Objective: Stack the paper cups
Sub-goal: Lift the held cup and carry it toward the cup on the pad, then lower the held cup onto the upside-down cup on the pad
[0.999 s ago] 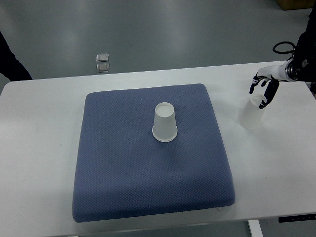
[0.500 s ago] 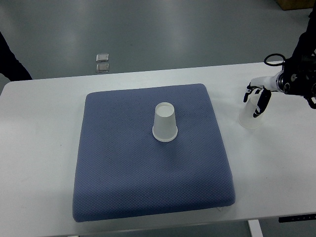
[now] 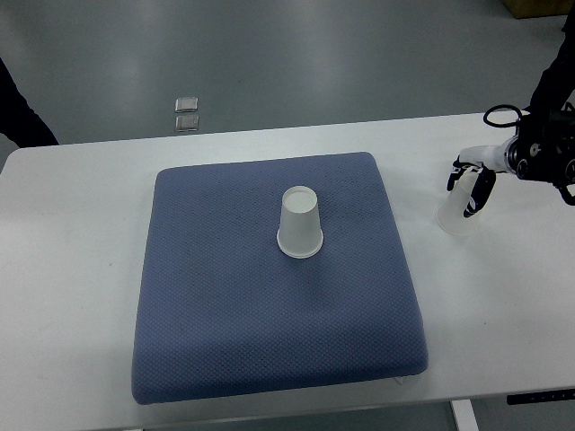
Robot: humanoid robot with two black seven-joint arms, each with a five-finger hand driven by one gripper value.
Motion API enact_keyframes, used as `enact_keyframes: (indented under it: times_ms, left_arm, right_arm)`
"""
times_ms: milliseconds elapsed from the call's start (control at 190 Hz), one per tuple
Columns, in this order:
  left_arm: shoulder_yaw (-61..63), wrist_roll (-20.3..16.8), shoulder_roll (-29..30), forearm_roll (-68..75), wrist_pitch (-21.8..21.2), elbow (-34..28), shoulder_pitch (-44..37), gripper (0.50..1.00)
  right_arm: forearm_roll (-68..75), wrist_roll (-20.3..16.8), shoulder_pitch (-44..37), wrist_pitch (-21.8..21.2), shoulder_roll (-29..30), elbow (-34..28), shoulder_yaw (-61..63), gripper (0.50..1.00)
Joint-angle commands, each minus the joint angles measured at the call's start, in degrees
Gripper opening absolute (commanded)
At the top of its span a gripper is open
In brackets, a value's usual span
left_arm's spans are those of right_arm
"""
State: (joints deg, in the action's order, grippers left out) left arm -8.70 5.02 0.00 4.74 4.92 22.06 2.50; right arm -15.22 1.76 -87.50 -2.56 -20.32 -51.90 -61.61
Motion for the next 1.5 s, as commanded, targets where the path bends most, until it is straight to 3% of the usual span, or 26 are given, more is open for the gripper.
enact_keyframes:
  times_ms: [0, 89, 347, 889, 1147, 1278, 1494]
  left_arm:
    - [0.00, -0.01, 0.00, -0.08, 0.00, 0.00, 0.05, 1.000]
    - [0.00, -0.01, 0.00, 0.00, 0.00, 0.00, -0.04, 1.000]
    - [0.00, -0.01, 0.00, 0.00, 0.00, 0.00, -0.04, 1.000]
    - [0.09, -0.01, 0.00, 0.00, 0.09, 0.08, -0.04, 1.000]
    - [0.09, -0.01, 0.00, 0.00, 0.09, 0.61, 0.05, 1.000]
    - [0.09, -0.01, 0.00, 0.00, 0.09, 0.70, 0.05, 1.000]
    - [0.09, -0.01, 0.00, 0.00, 0.09, 0.70, 0.05, 1.000]
  right_arm:
    - [-0.08, 0.00, 0.66, 0.45, 0.11, 0.83, 0.00, 0.727]
    - [-0.08, 0.00, 0.84, 0.54, 0.63, 1.18, 0.00, 0.652]
    - [-0.17, 0.00, -1.62, -0.43, -0.16, 0.66, -0.27, 0.652]
    - [-0.78, -0.09, -38.71, -19.68, -2.97, -10.77, -9.05, 0.668]
    - [-0.69, -0.09, -41.53, -19.41, -1.83, -14.46, -8.26, 0.670]
    - [-0.25, 0.00, -42.05, -16.78, 1.86, -16.74, -6.33, 0.672]
    - [0.71, -0.18, -42.23, -17.13, 6.26, -18.15, 0.00, 0.674]
